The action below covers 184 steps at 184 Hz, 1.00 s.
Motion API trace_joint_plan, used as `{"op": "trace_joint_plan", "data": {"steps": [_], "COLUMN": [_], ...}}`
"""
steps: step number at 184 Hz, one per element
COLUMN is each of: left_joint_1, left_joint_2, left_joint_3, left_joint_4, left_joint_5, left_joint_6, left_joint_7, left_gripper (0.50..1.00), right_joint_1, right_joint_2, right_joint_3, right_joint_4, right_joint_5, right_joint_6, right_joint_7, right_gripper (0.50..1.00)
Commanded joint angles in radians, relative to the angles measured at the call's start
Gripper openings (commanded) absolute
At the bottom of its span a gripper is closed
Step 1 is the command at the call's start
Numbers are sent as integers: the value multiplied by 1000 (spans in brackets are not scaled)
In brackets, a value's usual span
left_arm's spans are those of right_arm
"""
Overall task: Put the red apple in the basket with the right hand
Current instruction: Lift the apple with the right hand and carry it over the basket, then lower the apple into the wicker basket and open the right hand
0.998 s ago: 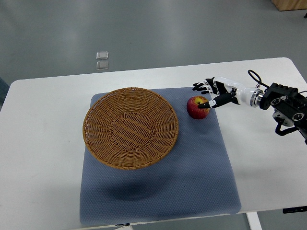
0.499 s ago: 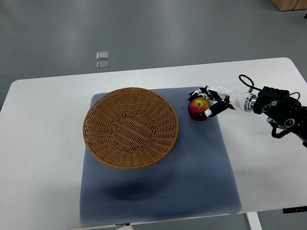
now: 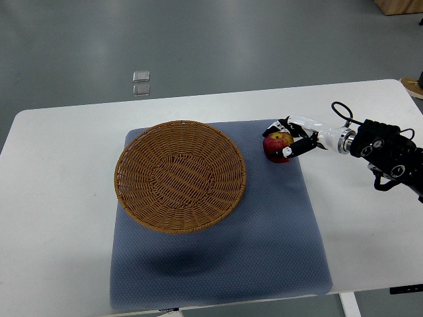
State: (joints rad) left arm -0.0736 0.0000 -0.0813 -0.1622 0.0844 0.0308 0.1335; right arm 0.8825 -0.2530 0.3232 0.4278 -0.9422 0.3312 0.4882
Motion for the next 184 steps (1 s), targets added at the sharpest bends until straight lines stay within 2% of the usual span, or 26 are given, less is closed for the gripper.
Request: {"op": "trace_joint_plan", "data": {"steps": [1, 28, 42, 67, 101, 102, 114, 124, 125, 139, 149, 151, 184], "left_joint_1": [0, 0, 0, 0, 0, 0, 0, 0, 0, 0, 0, 0, 0], "left_joint_2": [0, 0, 0, 0, 0, 0, 0, 0, 0, 0, 0, 0, 0], "left_joint_3": [0, 0, 0, 0, 0, 0, -2, -2, -2, -2, -2, 0, 0], "left_joint_4": [1, 1, 0, 0, 0, 0, -2, -2, -2, -2, -2, 0, 1], "left_joint_5": [0, 0, 0, 0, 0, 0, 0, 0, 0, 0, 0, 0, 0], "left_joint_6": [0, 0, 0, 0, 0, 0, 0, 0, 0, 0, 0, 0, 0], "left_joint_7": [0, 0, 0, 0, 0, 0, 0, 0, 0, 0, 0, 0, 0], "left_gripper": [1000, 1000, 1000, 1000, 1000, 1000, 1000, 1000, 1000, 1000, 1000, 1000, 1000], "right_joint_1": [21, 67, 135, 227, 285, 311, 328, 328, 337, 340, 340, 337, 325], "right_joint_2": [-2, -11, -6, 11, 35, 63, 100, 100, 133, 182, 182, 224, 253], "right_joint_3": [7, 8, 7, -10, -35, -70, -108, -108, -134, -167, -167, -187, -217], "right_joint_4": [3, 46, 97, 147, 198, 215, 226, 226, 233, 243, 243, 247, 246], "right_joint_5": [8, 13, 10, -1, -20, -39, -53, -53, -56, -66, -66, -92, -156], "right_joint_6": [-9, -11, -9, -1, 11, 18, 22, 22, 23, 35, 35, 42, 42], "right_joint_7": [13, 18, 15, 9, 9, 10, 13, 13, 16, 16, 16, 16, 18], "right_gripper": [511, 504, 502, 513, 531, 533, 539, 539, 547, 552, 552, 556, 566]}}
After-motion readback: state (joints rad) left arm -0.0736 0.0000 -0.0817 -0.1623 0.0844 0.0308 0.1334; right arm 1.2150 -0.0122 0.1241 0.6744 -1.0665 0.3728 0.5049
